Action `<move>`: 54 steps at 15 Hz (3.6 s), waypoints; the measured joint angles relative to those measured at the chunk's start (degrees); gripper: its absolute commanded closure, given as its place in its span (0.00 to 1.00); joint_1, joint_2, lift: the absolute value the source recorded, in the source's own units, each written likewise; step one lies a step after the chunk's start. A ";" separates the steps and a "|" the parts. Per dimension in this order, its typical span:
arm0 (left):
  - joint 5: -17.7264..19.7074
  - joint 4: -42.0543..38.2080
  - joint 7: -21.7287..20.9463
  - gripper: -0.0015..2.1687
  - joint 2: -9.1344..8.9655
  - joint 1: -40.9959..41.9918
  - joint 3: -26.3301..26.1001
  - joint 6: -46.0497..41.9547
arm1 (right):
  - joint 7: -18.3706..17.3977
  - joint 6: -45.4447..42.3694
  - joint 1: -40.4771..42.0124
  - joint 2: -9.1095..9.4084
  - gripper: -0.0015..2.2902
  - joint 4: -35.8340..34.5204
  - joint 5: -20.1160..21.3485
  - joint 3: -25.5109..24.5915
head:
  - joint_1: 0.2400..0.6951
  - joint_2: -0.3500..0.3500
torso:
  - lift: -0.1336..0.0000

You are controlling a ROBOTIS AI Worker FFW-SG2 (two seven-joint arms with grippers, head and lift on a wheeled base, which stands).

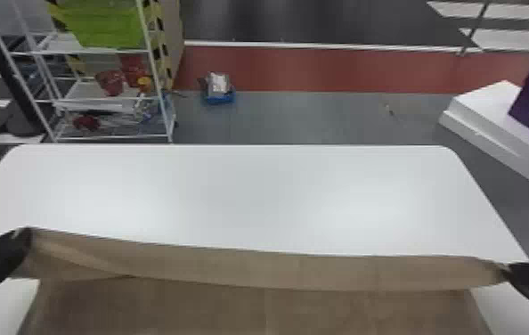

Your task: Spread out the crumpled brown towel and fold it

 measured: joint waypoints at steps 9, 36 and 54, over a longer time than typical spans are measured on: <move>0.62 8.50 -3.57 0.58 -0.09 1.58 0.04 -7.54 | 0.00 -7.84 2.01 -1.58 0.64 5.18 0.76 0.46 | 1.00 0.44 | 0.07; 3.95 -7.86 -1.70 0.08 -1.03 8.14 7.69 24.90 | -4.37 28.50 8.74 9.91 0.59 -20.42 -4.29 -1.50 | 1.00 0.60 | 0.07; -4.08 -24.05 3.43 0.07 -1.03 7.81 2.62 57.81 | -0.09 78.52 -15.75 3.97 0.17 -41.57 27.59 37.54 | 1.00 0.98 | 0.07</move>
